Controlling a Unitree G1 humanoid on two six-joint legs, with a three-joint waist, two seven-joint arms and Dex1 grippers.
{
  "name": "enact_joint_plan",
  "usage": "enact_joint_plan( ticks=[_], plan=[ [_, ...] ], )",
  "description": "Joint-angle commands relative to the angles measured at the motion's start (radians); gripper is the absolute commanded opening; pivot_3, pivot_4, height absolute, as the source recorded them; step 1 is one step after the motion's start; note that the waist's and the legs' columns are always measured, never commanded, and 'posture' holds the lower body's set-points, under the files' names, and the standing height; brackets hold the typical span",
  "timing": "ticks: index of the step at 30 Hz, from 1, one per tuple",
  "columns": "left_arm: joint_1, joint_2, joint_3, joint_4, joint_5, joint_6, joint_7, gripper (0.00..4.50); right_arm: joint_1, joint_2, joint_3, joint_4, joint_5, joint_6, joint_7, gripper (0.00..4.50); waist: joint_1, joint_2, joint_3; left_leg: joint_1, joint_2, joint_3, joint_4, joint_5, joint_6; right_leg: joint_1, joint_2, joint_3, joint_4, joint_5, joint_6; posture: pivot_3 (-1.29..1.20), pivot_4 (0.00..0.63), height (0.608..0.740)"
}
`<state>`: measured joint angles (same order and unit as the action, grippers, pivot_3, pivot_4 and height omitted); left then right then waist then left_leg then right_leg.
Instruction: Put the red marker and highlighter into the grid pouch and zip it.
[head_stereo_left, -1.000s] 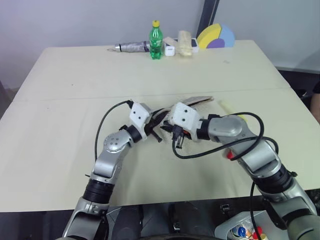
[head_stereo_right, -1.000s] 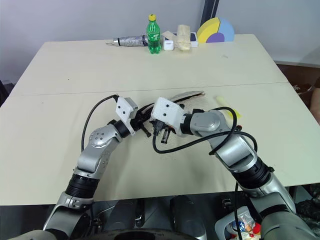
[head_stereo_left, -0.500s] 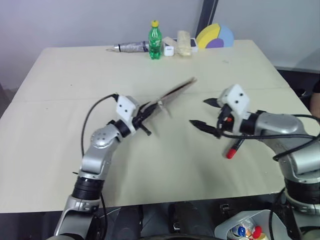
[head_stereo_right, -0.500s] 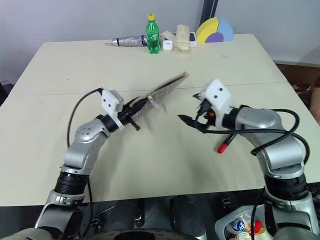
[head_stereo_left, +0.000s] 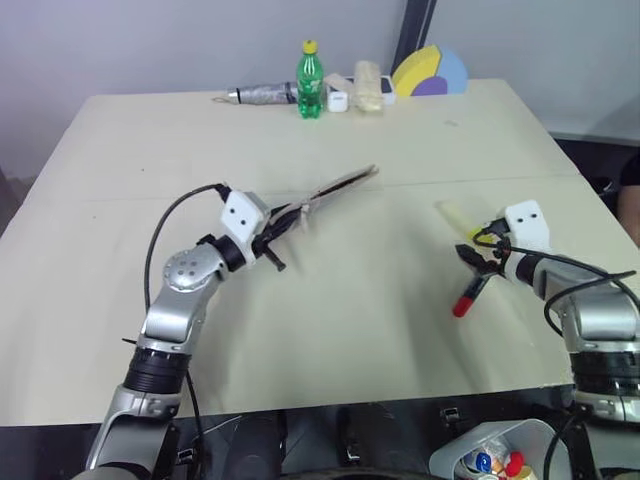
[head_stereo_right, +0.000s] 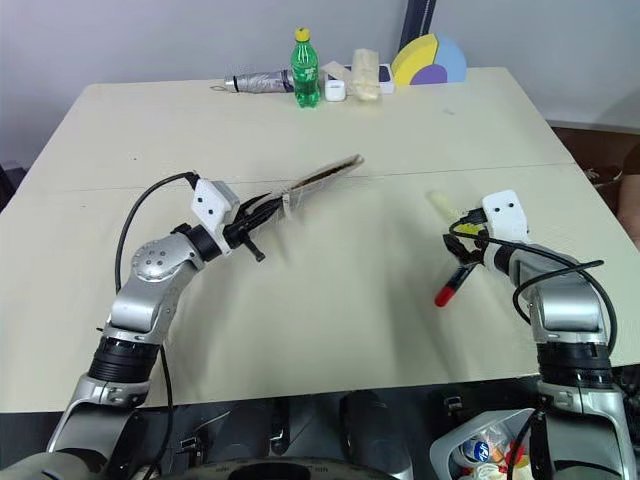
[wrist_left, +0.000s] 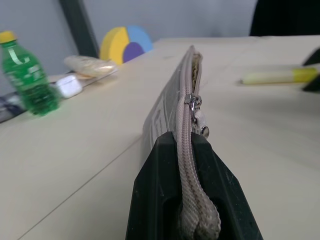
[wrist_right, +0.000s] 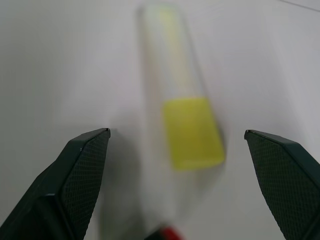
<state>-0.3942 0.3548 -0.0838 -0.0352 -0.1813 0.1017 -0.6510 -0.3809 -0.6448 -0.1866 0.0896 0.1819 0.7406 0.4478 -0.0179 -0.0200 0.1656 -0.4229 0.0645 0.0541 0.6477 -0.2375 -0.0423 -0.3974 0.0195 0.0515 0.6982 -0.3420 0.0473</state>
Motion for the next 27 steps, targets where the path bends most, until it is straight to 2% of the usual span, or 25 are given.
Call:
enact_joint_plan(
  ticks=[1,3,8,12,17,22,27],
  plan=[
    [0.014,0.010,-0.023,-0.001,0.034,-0.055,-0.013,0.00,-0.034,0.019,-0.052,0.053,0.024,-0.028,-0.016,4.23,0.002,0.000,0.000,0.000,0.000,0.000,0.000,0.000,0.000,0.000,0.000,0.000,0.000,0.000,0.000,0.00,0.150,0.740],
    [0.022,0.005,-0.028,-0.002,0.037,-0.062,-0.009,0.00,-0.031,0.023,-0.059,0.060,0.035,-0.033,-0.009,3.60,0.003,0.000,0.000,0.000,0.000,0.000,0.000,0.000,0.000,0.000,0.000,0.000,0.000,0.000,0.000,0.00,0.150,0.740],
    [0.040,-0.013,-0.035,-0.012,0.039,-0.062,0.003,0.00,-0.010,0.013,-0.067,-0.002,0.062,-0.009,0.003,0.99,0.004,0.000,0.000,0.000,0.000,0.000,0.000,0.000,0.000,0.000,-0.001,0.000,0.000,0.000,0.000,0.00,0.150,0.740],
    [0.049,-0.022,-0.044,-0.017,0.036,-0.062,0.001,0.00,0.017,-0.045,-0.064,-0.177,0.105,0.024,0.076,0.91,0.004,0.001,0.000,0.000,0.000,0.000,0.000,0.000,0.000,0.000,-0.001,0.000,0.000,0.000,0.000,0.00,0.150,0.740],
    [0.043,-0.029,-0.050,-0.009,0.035,-0.067,-0.006,0.00,0.065,-0.116,-0.089,-0.442,0.269,0.133,0.208,0.91,0.002,0.001,0.000,0.000,0.000,-0.001,0.000,0.000,0.000,0.000,0.000,0.000,0.000,0.000,0.000,0.00,0.150,0.740],
    [0.036,-0.038,-0.056,-0.005,0.032,-0.070,-0.013,0.00,0.052,-0.117,-0.052,-0.550,0.341,0.215,0.208,0.91,0.004,0.001,0.000,0.000,0.000,-0.001,0.000,0.000,0.000,0.001,0.000,0.000,0.000,0.000,0.000,0.00,0.150,0.740],
    [0.042,-0.047,-0.063,-0.018,0.032,-0.067,-0.013,0.00,0.043,-0.101,-0.016,-0.551,0.350,0.240,0.175,0.91,0.005,0.001,0.000,0.000,0.000,-0.001,0.000,0.000,0.000,0.000,0.000,0.000,0.000,0.000,0.000,0.00,0.150,0.740]
  ],
)
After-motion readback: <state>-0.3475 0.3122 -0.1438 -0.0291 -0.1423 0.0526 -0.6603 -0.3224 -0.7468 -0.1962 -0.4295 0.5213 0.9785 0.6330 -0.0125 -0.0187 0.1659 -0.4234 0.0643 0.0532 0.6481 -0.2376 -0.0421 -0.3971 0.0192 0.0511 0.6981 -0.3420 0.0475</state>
